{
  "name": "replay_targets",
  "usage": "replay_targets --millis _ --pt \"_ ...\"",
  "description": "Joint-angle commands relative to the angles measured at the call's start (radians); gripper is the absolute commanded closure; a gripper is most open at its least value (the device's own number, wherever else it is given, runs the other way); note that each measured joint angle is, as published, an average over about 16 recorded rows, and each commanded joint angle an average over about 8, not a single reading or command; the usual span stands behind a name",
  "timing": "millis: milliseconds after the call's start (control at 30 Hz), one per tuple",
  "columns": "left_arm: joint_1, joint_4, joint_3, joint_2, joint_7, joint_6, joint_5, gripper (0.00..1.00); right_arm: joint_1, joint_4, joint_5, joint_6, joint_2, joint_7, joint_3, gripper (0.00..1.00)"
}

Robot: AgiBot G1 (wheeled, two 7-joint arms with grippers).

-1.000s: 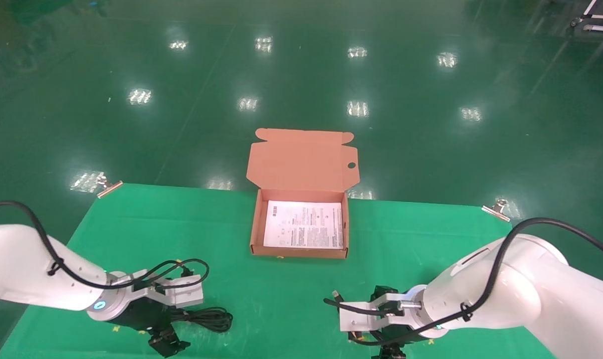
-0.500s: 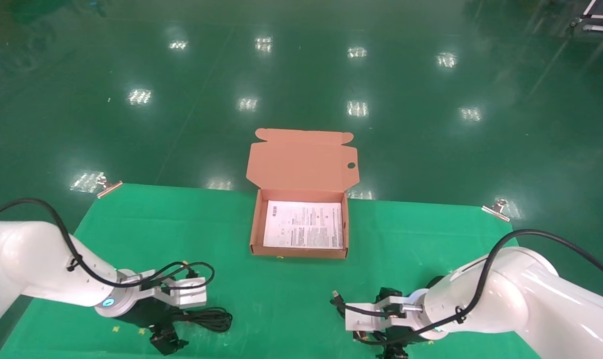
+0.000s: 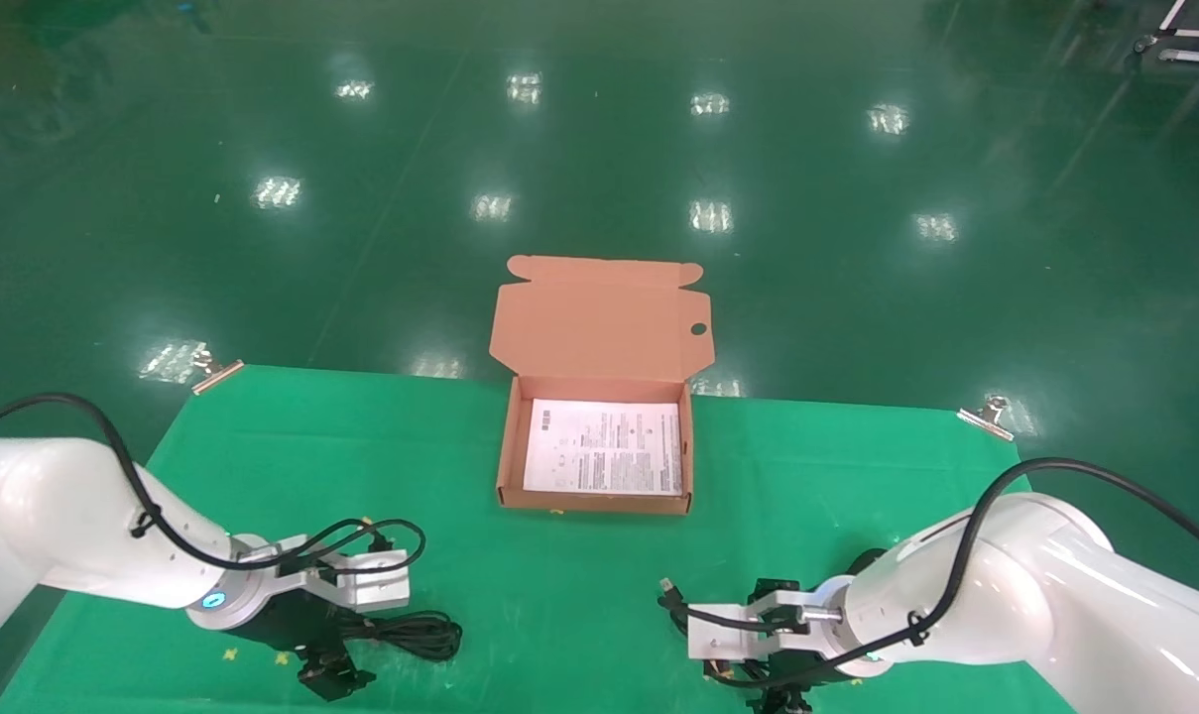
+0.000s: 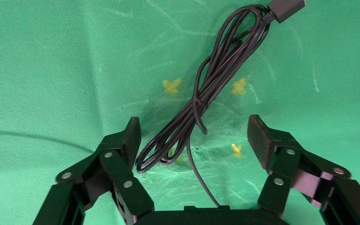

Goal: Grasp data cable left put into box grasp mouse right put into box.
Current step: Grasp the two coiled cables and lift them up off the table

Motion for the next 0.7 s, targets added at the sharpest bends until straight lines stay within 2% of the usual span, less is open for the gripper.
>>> replay_targets --millis 33,700 --pt "0.000 -0.001 0.000 0.000 -0.001 0.000 0.000 1.00 0.001 0.001 0.000 -0.001 0.000 0.000 0.000 1.00" --pt "0.001 -0.007 0.000 -0.002 -0.003 0.002 0.000 1.00 0.004 0.004 0.002 -0.006 0.001 0.001 0.001 1.00"
